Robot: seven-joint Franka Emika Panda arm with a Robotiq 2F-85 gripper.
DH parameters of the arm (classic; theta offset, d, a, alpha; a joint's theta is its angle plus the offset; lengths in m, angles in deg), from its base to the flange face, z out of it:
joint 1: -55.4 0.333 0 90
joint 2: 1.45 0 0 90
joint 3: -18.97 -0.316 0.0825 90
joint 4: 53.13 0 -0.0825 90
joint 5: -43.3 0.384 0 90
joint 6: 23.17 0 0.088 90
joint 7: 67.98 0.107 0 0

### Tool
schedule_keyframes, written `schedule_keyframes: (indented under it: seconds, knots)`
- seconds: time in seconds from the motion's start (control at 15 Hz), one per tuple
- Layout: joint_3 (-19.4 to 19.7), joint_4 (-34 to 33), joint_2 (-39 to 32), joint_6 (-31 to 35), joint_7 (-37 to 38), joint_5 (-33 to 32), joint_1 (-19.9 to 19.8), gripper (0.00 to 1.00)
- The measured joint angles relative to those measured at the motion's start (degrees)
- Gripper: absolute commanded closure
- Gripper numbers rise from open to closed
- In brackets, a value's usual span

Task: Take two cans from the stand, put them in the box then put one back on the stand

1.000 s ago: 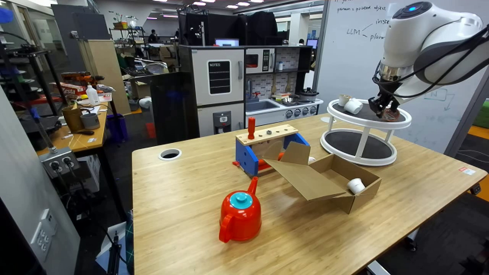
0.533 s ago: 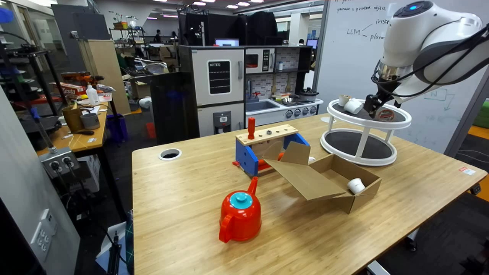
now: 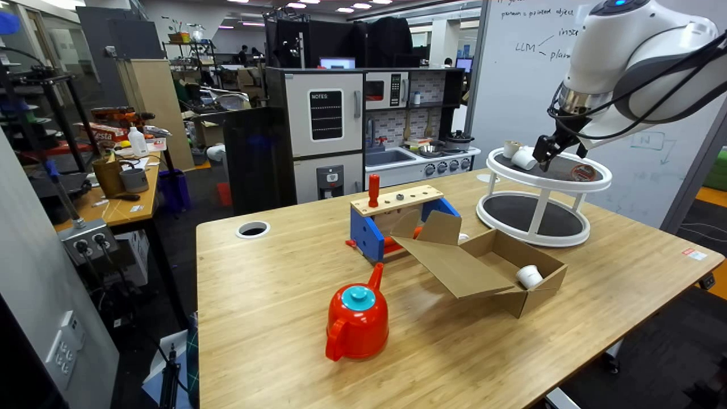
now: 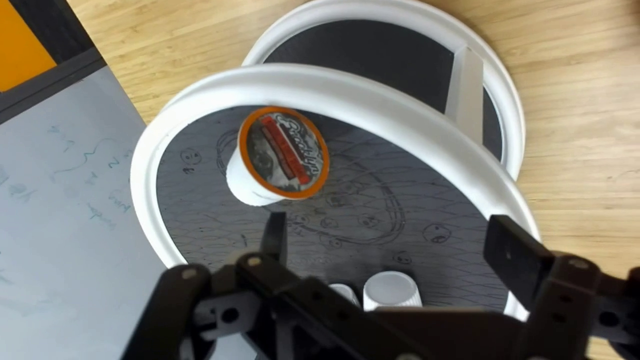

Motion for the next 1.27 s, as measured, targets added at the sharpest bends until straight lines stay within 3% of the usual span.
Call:
schedule_keyframes:
  seconds: [0.33,0.93,1.27]
  knots:
    - [-0.2,1.2,1.7,0.0,-0.2,1.1,0.5,0.00]
    - [-4.9,15.0,18.2,1.3,-9.0,14.6,2.3,0.00]
    - [-5.6,17.2,19.7,0.1,-9.0,15.9,1.8,0.00]
